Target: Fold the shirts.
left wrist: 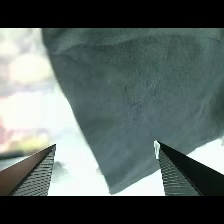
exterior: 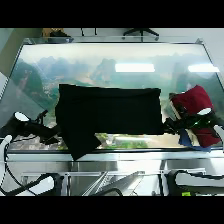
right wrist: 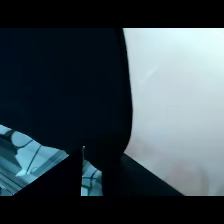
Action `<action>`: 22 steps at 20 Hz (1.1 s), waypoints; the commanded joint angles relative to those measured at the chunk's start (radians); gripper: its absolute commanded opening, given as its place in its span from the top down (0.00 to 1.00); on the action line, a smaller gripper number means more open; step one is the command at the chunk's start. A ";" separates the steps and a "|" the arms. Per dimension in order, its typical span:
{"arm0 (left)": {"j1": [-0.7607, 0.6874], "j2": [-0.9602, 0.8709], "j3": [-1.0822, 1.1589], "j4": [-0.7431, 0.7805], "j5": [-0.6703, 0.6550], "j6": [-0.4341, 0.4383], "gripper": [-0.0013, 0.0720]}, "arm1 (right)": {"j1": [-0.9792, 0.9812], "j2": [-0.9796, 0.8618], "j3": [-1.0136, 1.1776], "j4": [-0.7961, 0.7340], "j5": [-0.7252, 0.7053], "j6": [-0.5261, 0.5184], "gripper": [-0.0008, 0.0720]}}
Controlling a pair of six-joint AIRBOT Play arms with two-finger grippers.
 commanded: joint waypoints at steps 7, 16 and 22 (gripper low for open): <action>-0.167 0.004 0.036 -0.062 0.120 -0.007 0.96 | -0.001 -0.005 -0.003 0.126 0.021 -0.085 0.69; -0.166 0.133 0.224 0.160 -0.182 -0.104 0.96 | -0.005 0.147 0.000 -0.212 0.101 0.151 0.97; -0.167 0.271 0.226 0.153 -0.144 -0.059 0.96 | -0.067 0.213 0.013 -0.195 0.063 0.156 0.97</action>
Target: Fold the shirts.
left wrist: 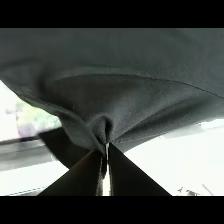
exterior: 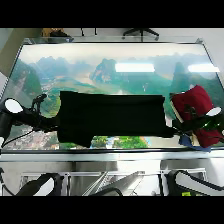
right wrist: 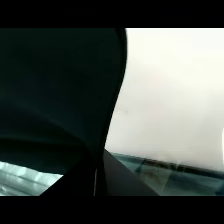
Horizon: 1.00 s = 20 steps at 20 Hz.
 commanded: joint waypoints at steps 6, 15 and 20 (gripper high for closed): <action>-0.005 -0.168 0.247 -0.075 0.109 0.039 0.96 | 0.060 0.006 0.106 0.359 -0.260 -0.167 0.97; -0.034 -0.638 0.687 -0.128 0.177 0.041 0.96 | 0.200 -0.225 0.188 0.421 -0.584 -0.233 0.97; -0.059 -0.828 0.814 -0.125 0.137 0.041 0.95 | 0.207 -0.253 0.211 0.421 -0.560 -0.278 0.87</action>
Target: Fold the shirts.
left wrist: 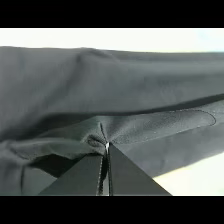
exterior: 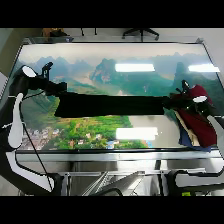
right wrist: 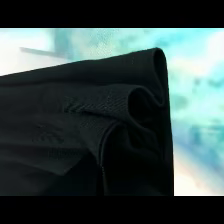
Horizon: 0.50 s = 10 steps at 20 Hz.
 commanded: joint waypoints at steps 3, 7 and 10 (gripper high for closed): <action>-0.005 -0.147 0.172 -0.002 -0.125 -0.003 0.06 | -0.022 0.028 0.103 -0.053 0.039 -0.039 0.43; 0.027 -0.146 0.286 -0.003 -0.223 -0.020 0.06 | -0.097 -0.011 0.145 -0.074 0.119 0.024 0.16; 0.032 -0.146 0.331 -0.006 -0.300 -0.045 0.06 | -0.095 -0.088 0.145 -0.066 0.177 0.023 0.16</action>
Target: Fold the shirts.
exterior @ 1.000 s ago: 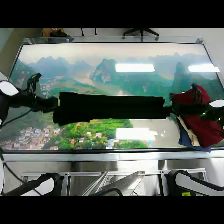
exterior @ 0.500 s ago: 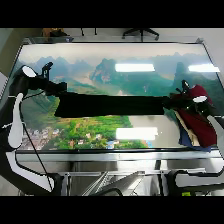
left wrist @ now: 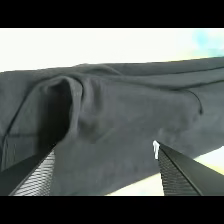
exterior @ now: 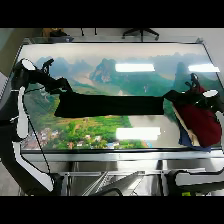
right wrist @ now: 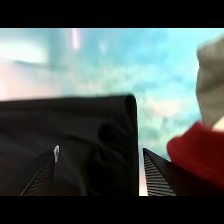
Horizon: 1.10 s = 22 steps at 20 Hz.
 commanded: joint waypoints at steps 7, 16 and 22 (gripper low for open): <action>-0.061 -0.004 0.052 -0.004 -0.106 -0.023 0.96 | 0.061 -0.158 0.011 0.011 0.060 0.007 0.30; -0.284 -0.005 0.029 -0.178 0.023 -0.018 0.96 | 0.069 -0.002 0.248 0.166 0.334 0.027 0.97; -0.597 -0.006 -0.166 -0.184 0.511 -0.019 0.96 | 0.069 0.074 0.544 0.330 0.581 0.209 0.97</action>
